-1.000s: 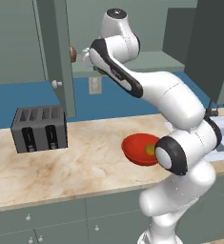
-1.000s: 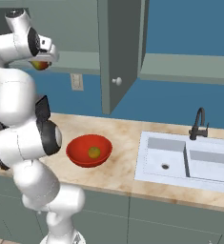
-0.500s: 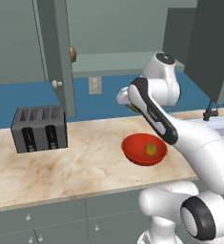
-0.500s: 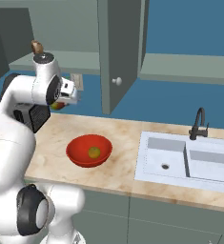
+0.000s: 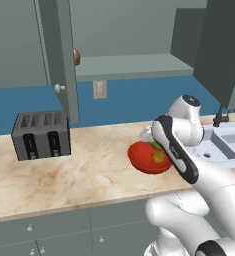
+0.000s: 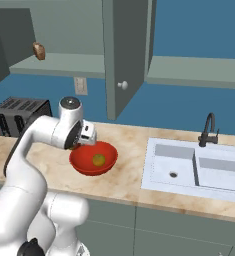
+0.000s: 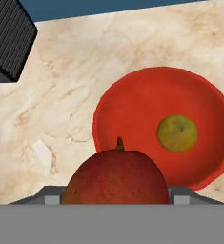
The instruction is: Open the cabinet. Pick the orange and mango from the cabinet and place them into the bowl. Then close the cabinet.
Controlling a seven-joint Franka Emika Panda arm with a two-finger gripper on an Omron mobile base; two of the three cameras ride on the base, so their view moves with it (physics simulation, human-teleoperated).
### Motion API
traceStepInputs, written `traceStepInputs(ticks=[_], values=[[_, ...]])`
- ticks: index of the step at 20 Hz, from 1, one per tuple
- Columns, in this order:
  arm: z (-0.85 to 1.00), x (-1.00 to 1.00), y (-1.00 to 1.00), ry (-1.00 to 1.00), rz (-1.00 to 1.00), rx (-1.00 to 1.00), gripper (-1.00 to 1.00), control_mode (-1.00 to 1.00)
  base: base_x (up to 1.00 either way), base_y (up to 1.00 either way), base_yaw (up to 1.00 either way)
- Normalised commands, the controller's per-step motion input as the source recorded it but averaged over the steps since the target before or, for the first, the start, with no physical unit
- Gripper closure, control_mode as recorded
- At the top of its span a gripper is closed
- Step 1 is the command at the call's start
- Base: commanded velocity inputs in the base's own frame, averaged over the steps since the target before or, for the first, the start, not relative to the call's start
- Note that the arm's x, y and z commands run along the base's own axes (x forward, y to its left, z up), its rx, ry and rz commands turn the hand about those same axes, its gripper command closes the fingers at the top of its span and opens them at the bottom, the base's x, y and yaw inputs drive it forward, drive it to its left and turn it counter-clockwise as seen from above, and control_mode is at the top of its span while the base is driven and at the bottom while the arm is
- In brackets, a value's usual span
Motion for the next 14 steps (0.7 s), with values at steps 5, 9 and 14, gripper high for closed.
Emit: traceStepInputs(ticks=[5, 9, 14], values=[[-0.37, 0.35, 0.00, -0.01, 0.03, -0.01, 1.00, -1.00, 0.00, 0.00, 0.00], [-0.42, 0.45, 0.00, -0.18, 0.00, -0.02, 1.00, -1.00, 0.00, 0.00, 0.00], [-0.37, 0.48, 0.00, -0.13, 0.00, -0.01, 1.00, -1.00, 0.00, 0.00, 0.00]])
